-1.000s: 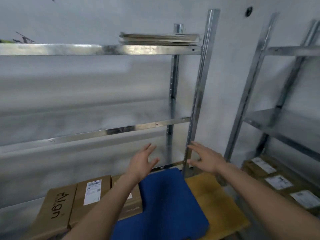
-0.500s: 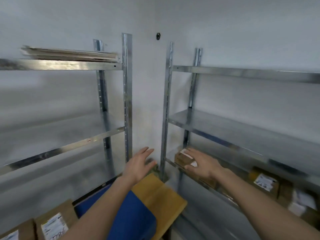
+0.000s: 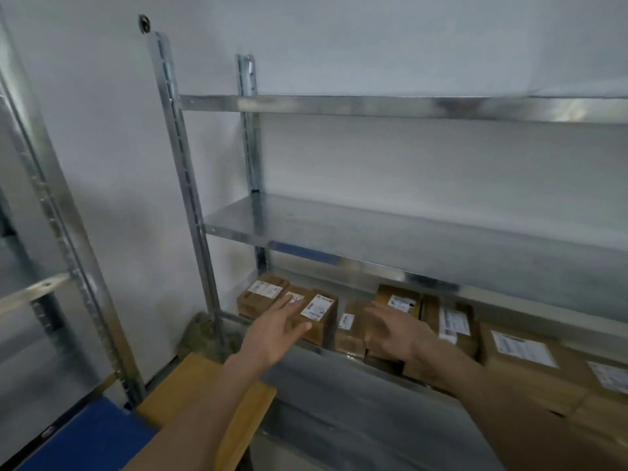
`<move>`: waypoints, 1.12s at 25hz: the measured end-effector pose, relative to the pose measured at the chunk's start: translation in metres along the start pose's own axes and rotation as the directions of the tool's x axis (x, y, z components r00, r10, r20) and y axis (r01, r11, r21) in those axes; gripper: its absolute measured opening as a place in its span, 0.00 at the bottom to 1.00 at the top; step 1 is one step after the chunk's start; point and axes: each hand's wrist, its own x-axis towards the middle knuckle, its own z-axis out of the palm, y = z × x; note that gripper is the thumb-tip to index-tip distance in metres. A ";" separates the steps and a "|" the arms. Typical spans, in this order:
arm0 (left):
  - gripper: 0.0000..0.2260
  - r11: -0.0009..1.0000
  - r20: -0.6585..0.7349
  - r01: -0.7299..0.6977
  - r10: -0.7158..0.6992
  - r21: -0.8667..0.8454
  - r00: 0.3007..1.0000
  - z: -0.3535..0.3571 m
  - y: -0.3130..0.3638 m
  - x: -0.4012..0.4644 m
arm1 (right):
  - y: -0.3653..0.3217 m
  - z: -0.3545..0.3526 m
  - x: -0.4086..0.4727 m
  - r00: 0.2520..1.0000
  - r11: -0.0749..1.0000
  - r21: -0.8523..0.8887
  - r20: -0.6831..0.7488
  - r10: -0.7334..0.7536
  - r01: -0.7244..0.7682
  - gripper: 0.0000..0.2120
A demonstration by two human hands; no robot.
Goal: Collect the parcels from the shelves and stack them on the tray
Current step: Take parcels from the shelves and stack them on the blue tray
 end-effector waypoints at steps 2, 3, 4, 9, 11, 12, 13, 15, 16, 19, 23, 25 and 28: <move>0.27 1.000 0.046 -0.020 0.020 0.015 0.999 0.029 0.013 0.025 | 0.039 0.005 0.009 0.999 0.999 0.018 -0.003 0.044 -0.044 0.33; 0.27 0.999 0.059 -0.025 0.023 0.021 0.998 0.042 0.019 0.037 | 0.056 0.009 0.012 0.997 0.997 0.027 -0.003 0.072 -0.072 0.33; 0.27 0.999 0.074 -0.027 0.026 0.023 0.997 0.055 0.027 0.047 | 0.072 0.012 0.014 0.995 0.994 0.029 0.001 0.103 -0.103 0.32; 0.26 0.998 0.117 -0.069 0.068 0.004 0.991 0.114 0.048 0.081 | 0.124 0.029 0.026 0.979 0.978 0.059 0.036 0.199 -0.201 0.31; 0.26 0.996 0.164 -0.084 0.088 -0.031 0.982 0.136 0.050 0.092 | 0.137 0.038 0.034 0.973 0.968 0.097 0.053 0.226 -0.230 0.31; 0.26 0.995 0.181 -0.090 0.096 -0.042 0.979 0.145 0.048 0.099 | 0.143 0.042 0.039 0.971 0.967 0.098 0.054 0.233 -0.237 0.32; 0.26 0.994 0.193 -0.093 0.101 -0.048 0.976 0.154 0.046 0.107 | 0.147 0.045 0.044 0.971 0.967 0.089 0.047 0.234 -0.238 0.32; 0.27 0.994 0.216 -0.092 0.101 -0.054 0.971 0.170 0.039 0.124 | 0.154 0.052 0.052 0.968 0.966 0.069 0.033 0.249 -0.251 0.33; 0.28 0.994 0.226 -0.090 0.100 -0.055 0.969 0.177 0.035 0.132 | 0.158 0.056 0.056 0.965 0.963 0.064 0.030 0.261 -0.262 0.33; 0.29 0.990 0.272 -0.108 0.130 -0.094 0.954 0.199 0.024 0.154 | 0.166 0.069 0.070 0.959 0.958 0.061 0.036 0.279 -0.281 0.33; 0.26 0.980 0.275 -0.158 0.187 -0.125 0.943 0.218 0.017 0.175 | 0.172 0.081 0.090 0.952 0.951 0.052 0.041 0.302 -0.304 0.32; 0.25 0.971 0.275 -0.174 0.215 -0.165 0.937 0.230 0.013 0.186 | 0.174 0.085 0.098 0.946 0.944 0.068 0.053 0.319 -0.322 0.32; 0.26 0.962 0.293 -0.191 0.243 -0.196 0.925 0.252 0.003 0.199 | 0.179 0.093 0.106 0.939 0.934 0.100 0.059 0.338 -0.342 0.32</move>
